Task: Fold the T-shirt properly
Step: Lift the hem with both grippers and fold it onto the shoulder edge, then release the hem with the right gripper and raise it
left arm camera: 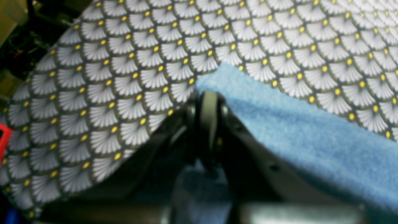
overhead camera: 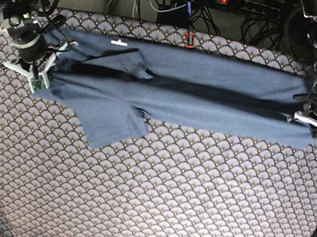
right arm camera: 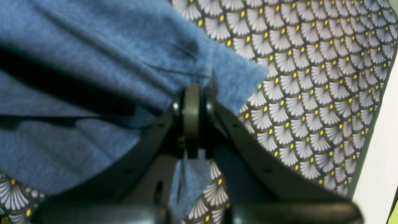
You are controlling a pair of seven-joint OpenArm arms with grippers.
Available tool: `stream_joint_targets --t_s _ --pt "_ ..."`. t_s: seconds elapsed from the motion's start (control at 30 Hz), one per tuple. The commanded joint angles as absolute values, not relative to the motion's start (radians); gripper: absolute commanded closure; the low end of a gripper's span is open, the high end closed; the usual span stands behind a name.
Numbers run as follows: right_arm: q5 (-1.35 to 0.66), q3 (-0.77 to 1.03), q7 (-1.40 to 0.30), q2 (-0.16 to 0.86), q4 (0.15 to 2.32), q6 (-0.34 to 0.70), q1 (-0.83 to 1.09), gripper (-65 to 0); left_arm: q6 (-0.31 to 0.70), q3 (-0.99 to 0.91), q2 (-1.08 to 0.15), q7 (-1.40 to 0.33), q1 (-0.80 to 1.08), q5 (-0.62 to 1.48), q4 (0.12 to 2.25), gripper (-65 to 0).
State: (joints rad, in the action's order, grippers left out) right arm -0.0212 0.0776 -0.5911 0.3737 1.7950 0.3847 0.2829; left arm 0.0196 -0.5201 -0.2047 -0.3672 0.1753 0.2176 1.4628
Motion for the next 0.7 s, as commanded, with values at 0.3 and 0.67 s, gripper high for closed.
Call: stream_joint_targets --t_s 0.3,0.67 --pt "-0.015 0.087 -0.576 0.383 1.813 0.378 0.306 0.0 0.013 -0.526 -0.222 -0.343 0.179 0.216 1.471 -0.6" --pt "-0.019 0.088 -0.631 0.381 1.813 0.378 0.323 0.0 0.013 -0.526 -0.220 -0.346 0.180 0.216 1.469 -17.5"
